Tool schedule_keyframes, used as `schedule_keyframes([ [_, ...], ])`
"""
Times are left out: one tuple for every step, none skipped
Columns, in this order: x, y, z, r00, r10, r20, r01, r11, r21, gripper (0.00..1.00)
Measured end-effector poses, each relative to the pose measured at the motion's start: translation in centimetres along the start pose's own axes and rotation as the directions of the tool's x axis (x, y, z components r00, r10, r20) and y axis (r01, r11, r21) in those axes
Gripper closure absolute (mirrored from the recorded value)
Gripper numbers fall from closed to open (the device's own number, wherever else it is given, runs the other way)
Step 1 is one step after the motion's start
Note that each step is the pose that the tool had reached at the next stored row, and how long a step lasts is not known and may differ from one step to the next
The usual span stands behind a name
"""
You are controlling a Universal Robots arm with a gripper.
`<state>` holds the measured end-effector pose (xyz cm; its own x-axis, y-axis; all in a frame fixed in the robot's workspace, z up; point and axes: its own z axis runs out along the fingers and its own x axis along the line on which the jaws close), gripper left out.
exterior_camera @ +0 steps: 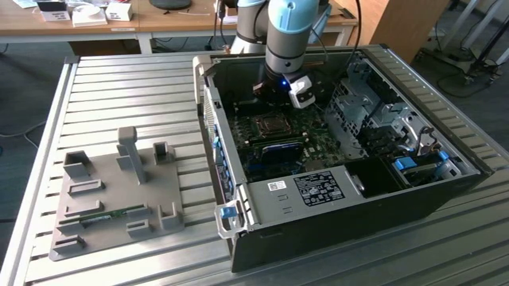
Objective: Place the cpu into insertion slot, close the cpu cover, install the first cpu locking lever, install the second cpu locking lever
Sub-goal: 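Install the first cpu locking lever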
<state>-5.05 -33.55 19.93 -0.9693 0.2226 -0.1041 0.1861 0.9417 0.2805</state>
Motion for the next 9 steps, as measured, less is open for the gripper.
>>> schedule_keyframes([
  [0.00, 0.02, -0.02, 1.0000, 0.000, 0.0002, 0.000, 1.0000, -0.0001, 0.89],
  [0.01, 0.03, -0.02, 1.0000, 0.001, 0.0004, -0.001, 1.0000, -0.0003, 0.89],
  [0.01, 0.04, -0.02, 1.0000, 0.003, 0.0007, -0.003, 1.0000, -0.0011, 0.89],
  [0.01, 0.04, -0.03, 1.0000, 0.004, 0.0005, -0.004, 1.0000, -0.0026, 0.89],
  [0.02, 0.05, -0.03, 1.0000, 0.007, 0.0006, -0.007, 1.0000, -0.0054, 0.89],
  [0.03, 0.07, -0.03, 0.9999, 0.010, 0.0007, -0.010, 0.9999, -0.0078, 0.89],
  [0.04, 0.09, -0.01, 0.9999, 0.013, 0.0012, -0.013, 0.9999, -0.0096, 0.89],
  [0.05, 0.11, -0.01, 0.9999, 0.015, 0.0015, -0.015, 0.9998, -0.0112, 0.89],
  [0.06, 0.13, 0.00, 0.9998, 0.017, 0.0017, -0.017, 0.9998, -0.0124, 0.89],
])
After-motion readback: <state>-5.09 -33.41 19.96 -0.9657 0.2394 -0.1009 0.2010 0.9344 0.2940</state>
